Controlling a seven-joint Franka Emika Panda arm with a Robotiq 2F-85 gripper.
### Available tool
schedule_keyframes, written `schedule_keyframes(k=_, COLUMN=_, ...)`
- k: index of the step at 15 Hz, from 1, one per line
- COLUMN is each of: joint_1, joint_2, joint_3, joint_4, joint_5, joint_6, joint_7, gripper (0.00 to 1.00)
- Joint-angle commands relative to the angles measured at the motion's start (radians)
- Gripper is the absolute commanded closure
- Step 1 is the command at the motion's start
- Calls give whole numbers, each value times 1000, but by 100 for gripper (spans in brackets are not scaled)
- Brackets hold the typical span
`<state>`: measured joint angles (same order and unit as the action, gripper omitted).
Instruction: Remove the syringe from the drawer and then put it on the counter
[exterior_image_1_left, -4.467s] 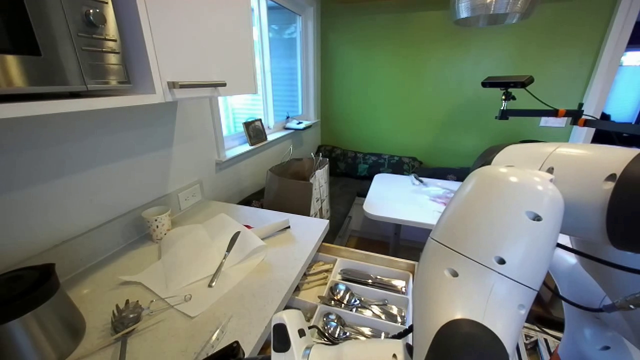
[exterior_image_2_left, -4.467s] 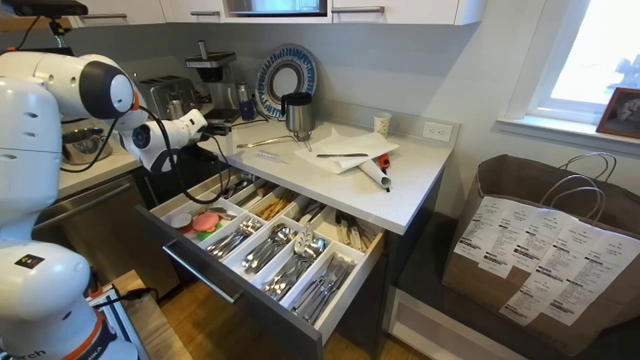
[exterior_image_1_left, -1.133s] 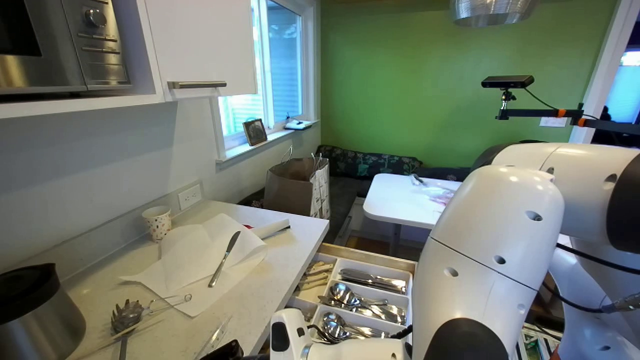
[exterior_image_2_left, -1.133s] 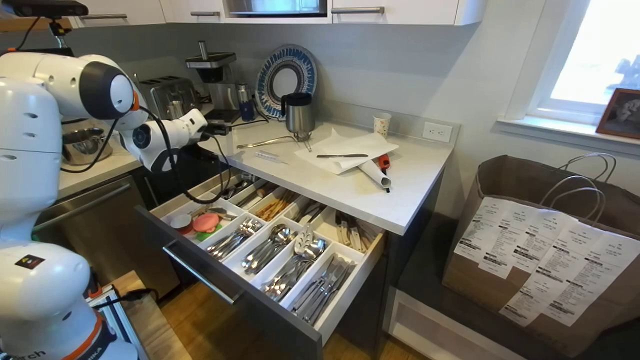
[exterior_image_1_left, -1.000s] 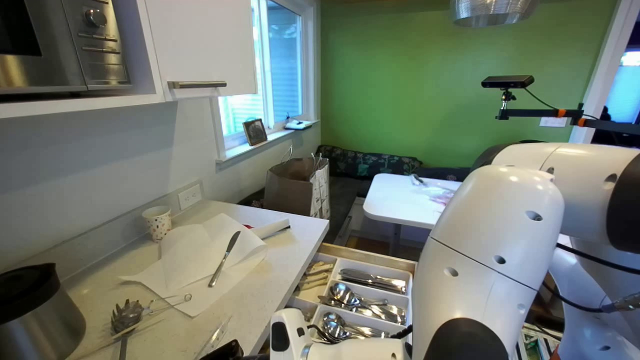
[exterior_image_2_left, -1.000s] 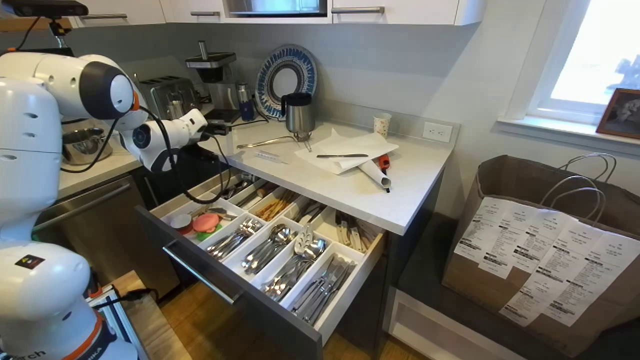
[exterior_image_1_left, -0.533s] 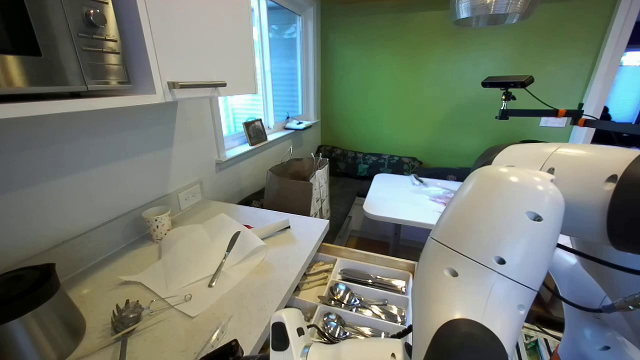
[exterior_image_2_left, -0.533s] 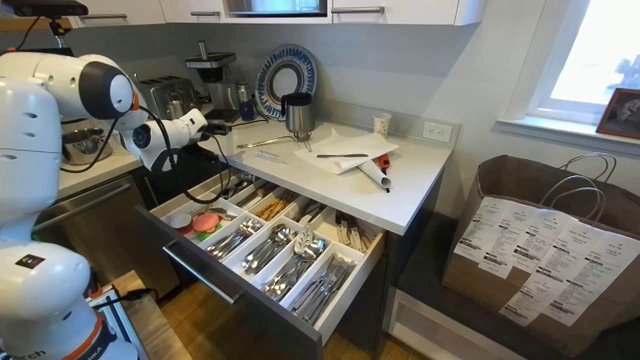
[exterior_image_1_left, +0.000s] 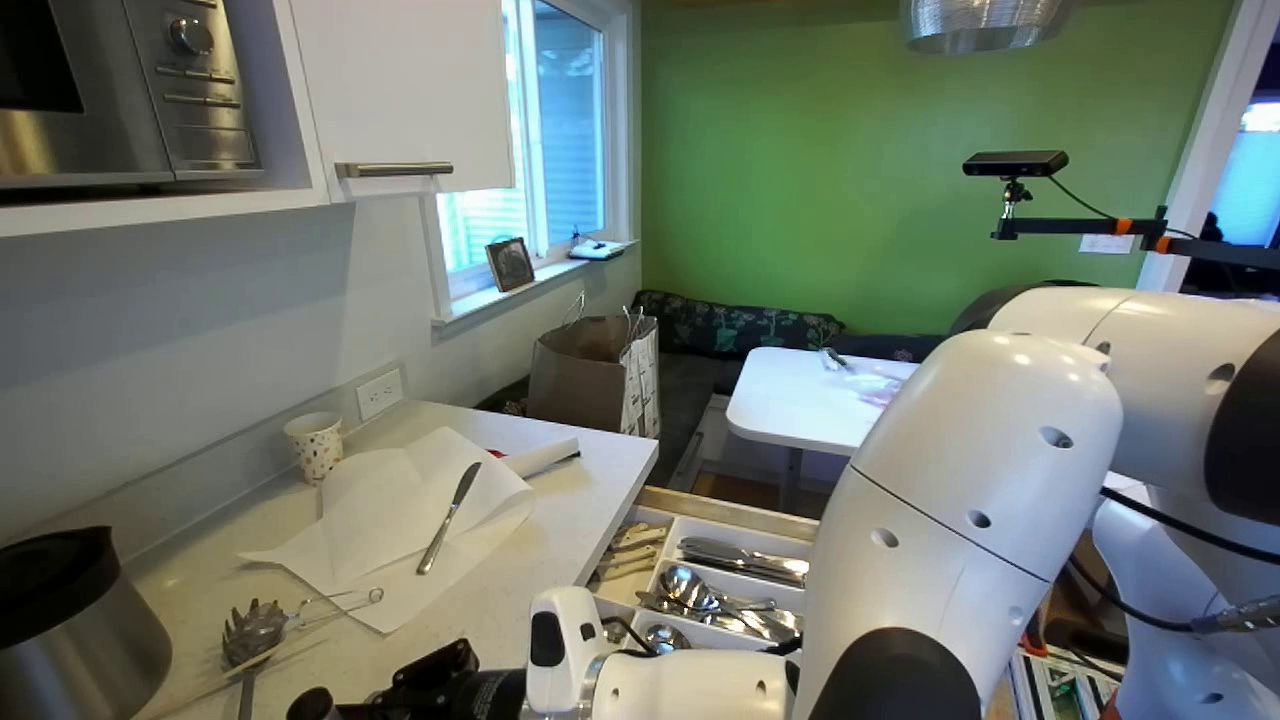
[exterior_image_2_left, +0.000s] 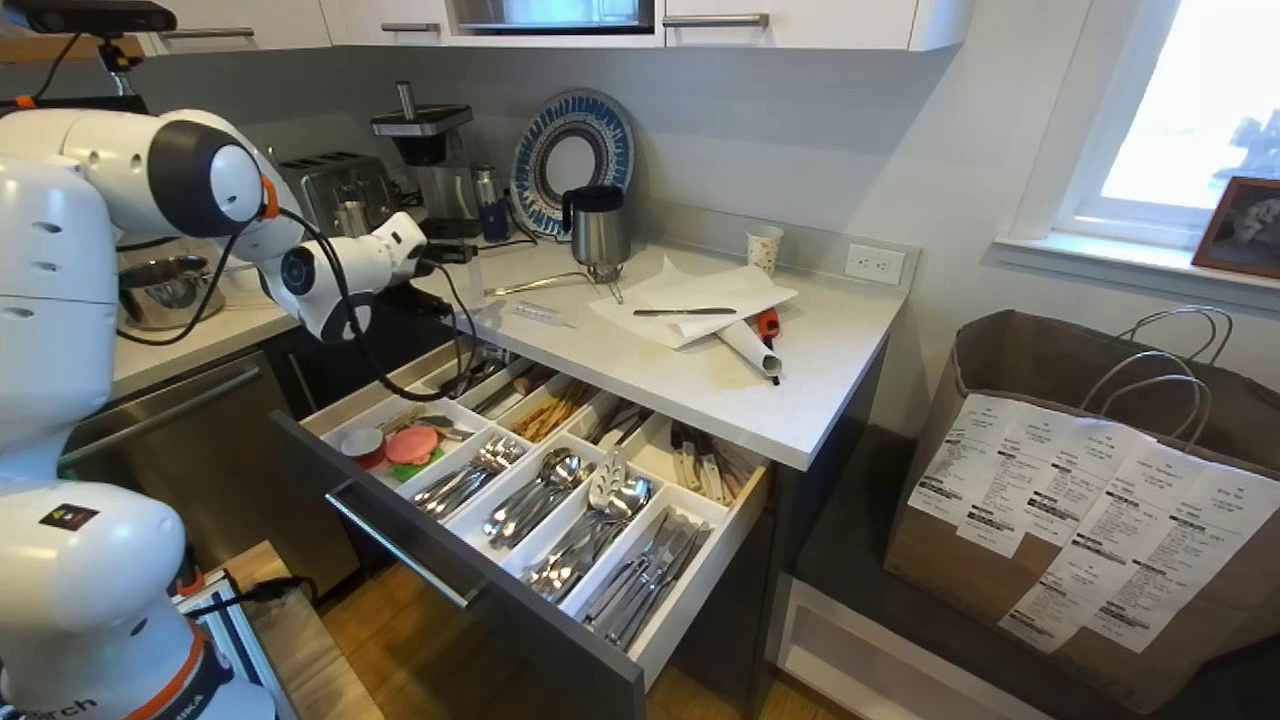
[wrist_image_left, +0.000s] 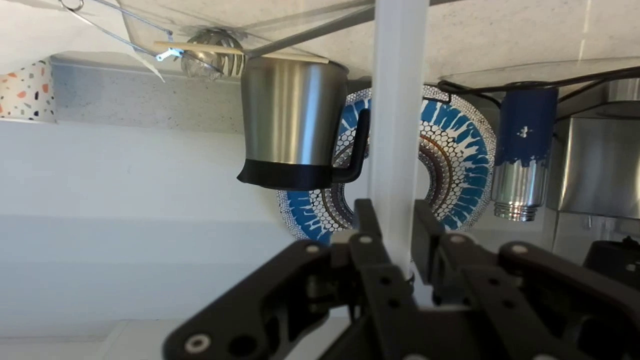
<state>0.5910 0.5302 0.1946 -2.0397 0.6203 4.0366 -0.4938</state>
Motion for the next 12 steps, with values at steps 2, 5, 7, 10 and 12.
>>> schedule_keyframes(k=2, joint_1=8, joint_2=59, joint_3=-49, joint_4=68, joint_5=-96, joint_6=8, joint_7=43, gripper=95)
schedule_keyframes(k=5, joint_1=-1, joint_2=96, joint_3=-57, joint_4=87, joint_5=-152, joint_6=24, joint_7=92, gripper=95)
schedule_keyframes(k=7, joint_1=-6, joint_2=115, joint_3=-58, joint_4=94, joint_5=-180, joint_6=28, joint_7=127, gripper=95)
schedule_keyframes(k=10, joint_1=-8, joint_2=128, joint_3=-60, joint_4=92, joint_5=-199, joint_6=37, joint_7=157, gripper=95)
schedule_keyframes(k=12, joint_1=-10, joint_2=135, joint_3=-58, joint_4=87, joint_5=-206, joint_6=55, joint_7=176, gripper=95)
